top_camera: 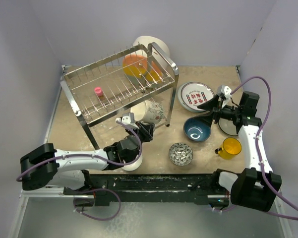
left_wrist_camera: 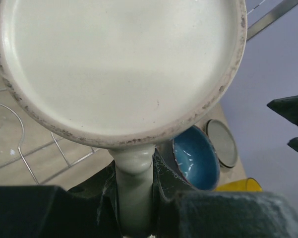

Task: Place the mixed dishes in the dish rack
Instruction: Turn the cup upside down in the dish rack.

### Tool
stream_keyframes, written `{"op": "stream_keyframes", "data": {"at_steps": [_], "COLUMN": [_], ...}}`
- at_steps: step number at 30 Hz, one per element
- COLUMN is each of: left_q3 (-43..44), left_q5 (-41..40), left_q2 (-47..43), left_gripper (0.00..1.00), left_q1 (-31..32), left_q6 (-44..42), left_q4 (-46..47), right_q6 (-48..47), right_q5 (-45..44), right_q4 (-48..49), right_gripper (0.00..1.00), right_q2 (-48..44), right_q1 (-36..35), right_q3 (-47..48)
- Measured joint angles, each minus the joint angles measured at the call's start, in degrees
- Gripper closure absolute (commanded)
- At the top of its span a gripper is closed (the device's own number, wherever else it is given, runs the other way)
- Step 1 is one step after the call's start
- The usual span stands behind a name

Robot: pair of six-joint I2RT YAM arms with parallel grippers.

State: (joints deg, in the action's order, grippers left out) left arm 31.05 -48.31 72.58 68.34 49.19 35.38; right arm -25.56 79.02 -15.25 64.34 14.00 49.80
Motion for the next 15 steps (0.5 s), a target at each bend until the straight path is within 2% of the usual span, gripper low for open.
{"op": "stream_keyframes", "data": {"at_steps": [15], "left_q3": [6.34], "left_q5": [1.73], "left_q2": [3.28], "left_gripper": [1.0], "left_q1": [-8.87], "left_q6": [-12.41], "left_q4": [-13.97], "right_q6": [0.02], "right_q5": [0.0], "right_q4": [0.0], "right_gripper": [0.32], "right_q2": [-0.02], "right_q1": [0.72], "right_q3": [0.0]}}
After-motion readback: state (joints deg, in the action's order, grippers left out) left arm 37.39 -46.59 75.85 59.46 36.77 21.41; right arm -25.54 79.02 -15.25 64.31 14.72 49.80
